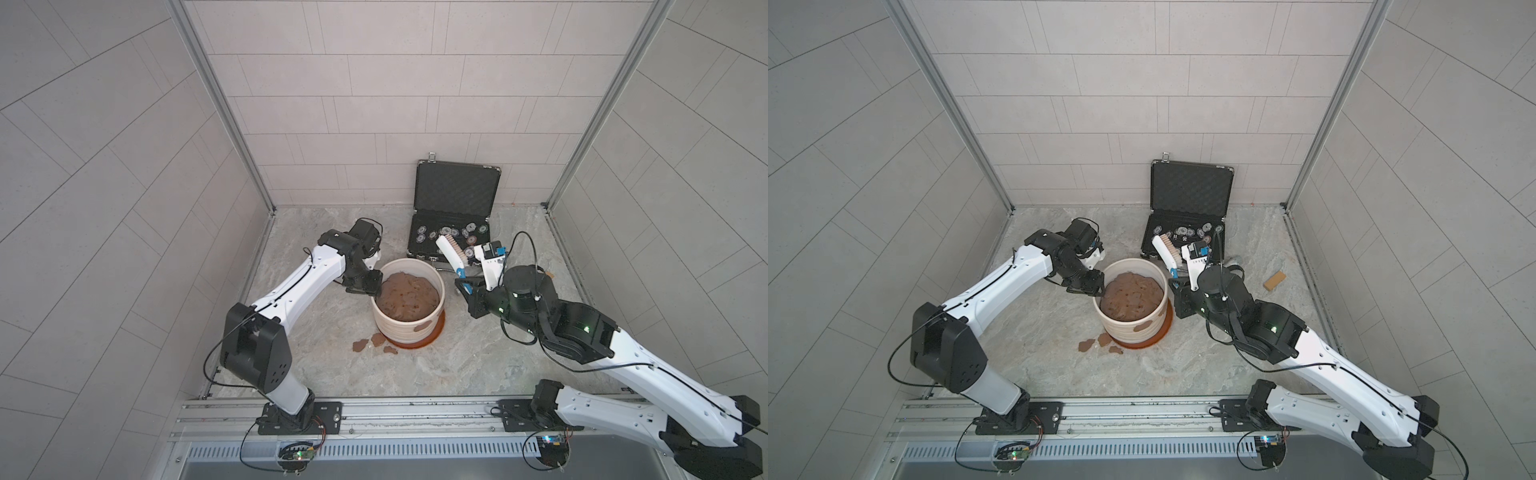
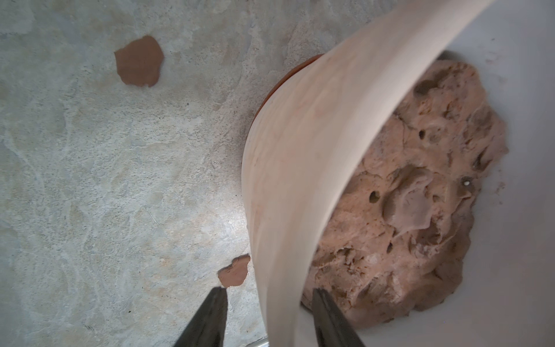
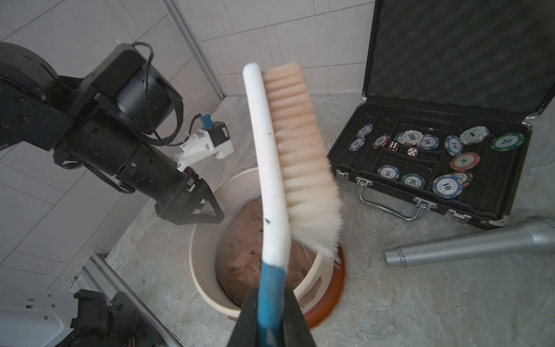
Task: Scrub the dried mud off the ceramic pot
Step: Rotate the pot on the tray.
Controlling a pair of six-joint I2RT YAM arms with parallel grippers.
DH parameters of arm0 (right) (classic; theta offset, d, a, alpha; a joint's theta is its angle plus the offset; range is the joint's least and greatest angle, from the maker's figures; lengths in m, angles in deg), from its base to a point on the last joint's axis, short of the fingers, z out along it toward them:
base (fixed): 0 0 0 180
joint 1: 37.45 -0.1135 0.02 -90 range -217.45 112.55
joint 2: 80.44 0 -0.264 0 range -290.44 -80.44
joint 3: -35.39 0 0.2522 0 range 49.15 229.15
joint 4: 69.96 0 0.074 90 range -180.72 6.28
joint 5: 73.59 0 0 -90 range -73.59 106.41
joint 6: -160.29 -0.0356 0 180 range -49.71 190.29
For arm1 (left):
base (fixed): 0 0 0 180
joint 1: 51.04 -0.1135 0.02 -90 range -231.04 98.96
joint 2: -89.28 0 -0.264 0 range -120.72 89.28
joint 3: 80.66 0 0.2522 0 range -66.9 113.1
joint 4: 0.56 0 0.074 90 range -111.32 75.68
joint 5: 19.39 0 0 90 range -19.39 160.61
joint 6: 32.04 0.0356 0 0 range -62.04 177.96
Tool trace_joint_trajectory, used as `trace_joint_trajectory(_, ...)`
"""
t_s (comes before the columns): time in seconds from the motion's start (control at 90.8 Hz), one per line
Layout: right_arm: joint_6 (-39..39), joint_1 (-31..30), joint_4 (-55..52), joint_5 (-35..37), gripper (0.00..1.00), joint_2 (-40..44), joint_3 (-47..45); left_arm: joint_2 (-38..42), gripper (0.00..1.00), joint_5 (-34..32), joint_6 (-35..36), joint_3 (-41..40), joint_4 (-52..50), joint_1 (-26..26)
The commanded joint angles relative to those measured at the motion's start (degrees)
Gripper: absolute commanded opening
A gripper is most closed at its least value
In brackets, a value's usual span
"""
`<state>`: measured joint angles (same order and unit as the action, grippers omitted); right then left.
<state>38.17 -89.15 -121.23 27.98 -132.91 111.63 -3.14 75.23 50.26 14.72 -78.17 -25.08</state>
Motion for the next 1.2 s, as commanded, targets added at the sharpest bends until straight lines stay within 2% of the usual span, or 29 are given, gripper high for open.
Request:
trace_joint_trajectory(0.0, 1.18, 2.02, 0.17, -1.98, 0.00, 0.12, 0.97, -3.00, 0.48, -2.24, -0.59, 2.97, -1.75, 1.48)
trace_joint_trajectory(0.11, 1.18, 3.64, 0.84, -3.04, 0.00, 0.38, 0.35, -4.72, 0.36, -9.98, -2.17, 5.37, -2.38, 4.73)
trace_joint_trajectory(0.176, 1.33, 4.36, 1.03, -3.12, 0.00, 1.05, -0.29, -4.63, 0.31, -11.95, -2.89, 5.66, -1.66, 5.44)
trace_joint_trajectory(0.418, 2.05, 8.78, 1.32, -5.59, 0.00, 2.71, -2.36, -11.71, 0.10, -9.90, -2.35, 15.11, -5.70, 5.63)
trace_joint_trajectory(0.528, 2.32, 9.70, 1.28, -5.95, 0.00, 3.71, -2.76, -13.45, 0.07, -8.20, -1.68, 19.38, -6.10, 5.68)
trace_joint_trajectory(0.627, 2.50, 10.40, 1.22, -6.03, 0.00, 4.74, -3.44, -14.98, 0.00, -5.08, 1.18, 23.01, -6.02, 5.96)
trace_joint_trajectory(0.804, 3.08, 11.30, 0.16, -5.96, 0.00, 6.37, -3.94, -17.72, 0.00, -3.77, 9.31, 26.66, -6.46, 7.08)
trace_joint_trajectory(1.189, 3.64, 13.19, -0.98, -6.50, 0.00, 7.16, -4.12, -20.99, 0.00, 7.94, 23.20, 41.46, -14.18, 7.28)
